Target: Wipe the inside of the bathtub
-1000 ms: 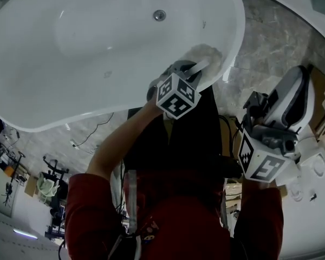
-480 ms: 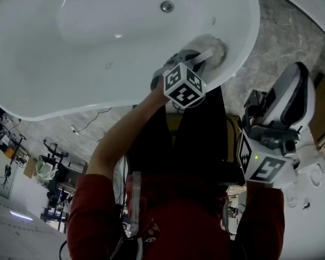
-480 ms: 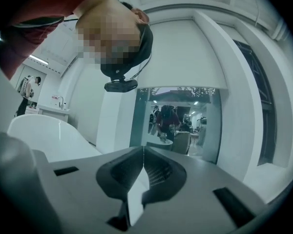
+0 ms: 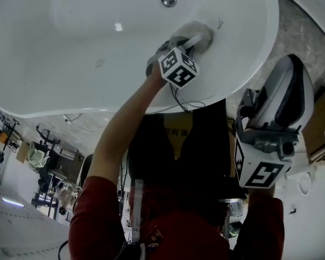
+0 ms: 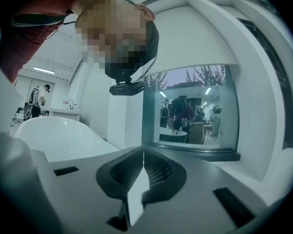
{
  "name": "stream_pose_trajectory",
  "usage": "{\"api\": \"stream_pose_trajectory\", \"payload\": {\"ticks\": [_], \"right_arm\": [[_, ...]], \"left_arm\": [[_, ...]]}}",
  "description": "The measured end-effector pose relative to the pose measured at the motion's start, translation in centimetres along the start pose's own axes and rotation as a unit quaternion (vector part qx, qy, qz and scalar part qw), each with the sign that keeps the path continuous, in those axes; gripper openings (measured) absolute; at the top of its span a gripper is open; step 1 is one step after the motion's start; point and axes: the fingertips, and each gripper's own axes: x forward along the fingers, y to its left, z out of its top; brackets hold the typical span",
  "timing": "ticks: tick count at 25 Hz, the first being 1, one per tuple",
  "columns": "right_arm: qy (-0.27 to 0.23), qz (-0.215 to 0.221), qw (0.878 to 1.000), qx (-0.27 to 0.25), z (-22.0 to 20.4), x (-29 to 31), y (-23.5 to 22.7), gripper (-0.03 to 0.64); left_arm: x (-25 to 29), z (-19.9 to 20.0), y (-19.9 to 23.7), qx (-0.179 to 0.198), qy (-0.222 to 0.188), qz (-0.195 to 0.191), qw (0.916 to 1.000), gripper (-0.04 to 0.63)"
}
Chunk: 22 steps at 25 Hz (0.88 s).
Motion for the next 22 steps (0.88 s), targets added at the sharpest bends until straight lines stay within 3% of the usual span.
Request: {"api": "stream_pose_trajectory", "payload": {"ticks": [9,22], "right_arm": [[0.005,0.072,0.997,0.01,-4.0,3.9,1.9,0.012],[0.037,0.112,0.993,0.005,-8.2,5.8,3.1,0.012]], "left_arm": [[7.6,-3.6,5.3,-0.023,0.063,0.034,0.9971,0.092],[13.9,-6.8,11.0,-0.028,0.12,0.095,0.9878,0.092]]}}
